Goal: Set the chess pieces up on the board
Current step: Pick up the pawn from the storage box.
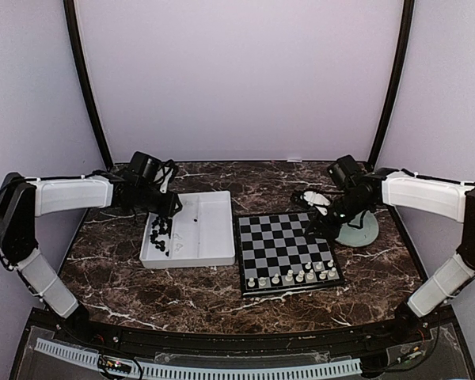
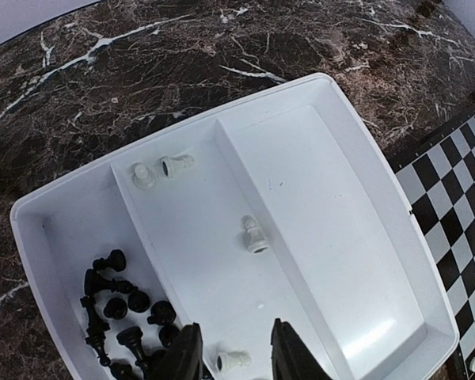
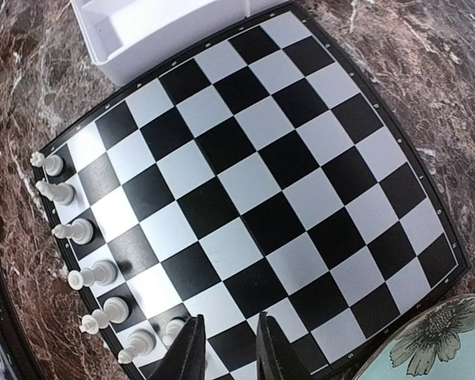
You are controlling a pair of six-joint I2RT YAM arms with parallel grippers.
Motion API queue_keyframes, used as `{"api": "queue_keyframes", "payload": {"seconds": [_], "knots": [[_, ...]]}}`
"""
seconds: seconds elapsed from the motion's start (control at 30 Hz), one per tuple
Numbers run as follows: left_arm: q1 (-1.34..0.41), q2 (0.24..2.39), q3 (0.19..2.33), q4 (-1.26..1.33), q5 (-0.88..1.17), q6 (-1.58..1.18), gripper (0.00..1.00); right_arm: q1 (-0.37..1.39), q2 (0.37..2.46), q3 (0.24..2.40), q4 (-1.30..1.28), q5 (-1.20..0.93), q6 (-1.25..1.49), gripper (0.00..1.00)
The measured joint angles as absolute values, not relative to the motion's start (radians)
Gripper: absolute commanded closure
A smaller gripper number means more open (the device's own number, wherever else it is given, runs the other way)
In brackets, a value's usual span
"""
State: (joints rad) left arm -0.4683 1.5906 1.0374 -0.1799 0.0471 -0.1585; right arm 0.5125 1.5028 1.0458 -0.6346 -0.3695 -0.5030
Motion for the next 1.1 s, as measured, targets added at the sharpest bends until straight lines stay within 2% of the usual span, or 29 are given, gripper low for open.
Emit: {"api": "queue_keyframes", "payload": {"seconds": [0.37,1.1], "knots": [[-0.468,1.895,1.348,-0.33,0.087,-0.172,0.66,0.483,1.432,0.985,-0.567,-0.416,-0.435,0.74],[-0.466,2.041,1.432,-0.411,0.16,-0.225,0.68,0.477,1.43,0.983,-0.553,-0.438,-0.428,0.74]]}}
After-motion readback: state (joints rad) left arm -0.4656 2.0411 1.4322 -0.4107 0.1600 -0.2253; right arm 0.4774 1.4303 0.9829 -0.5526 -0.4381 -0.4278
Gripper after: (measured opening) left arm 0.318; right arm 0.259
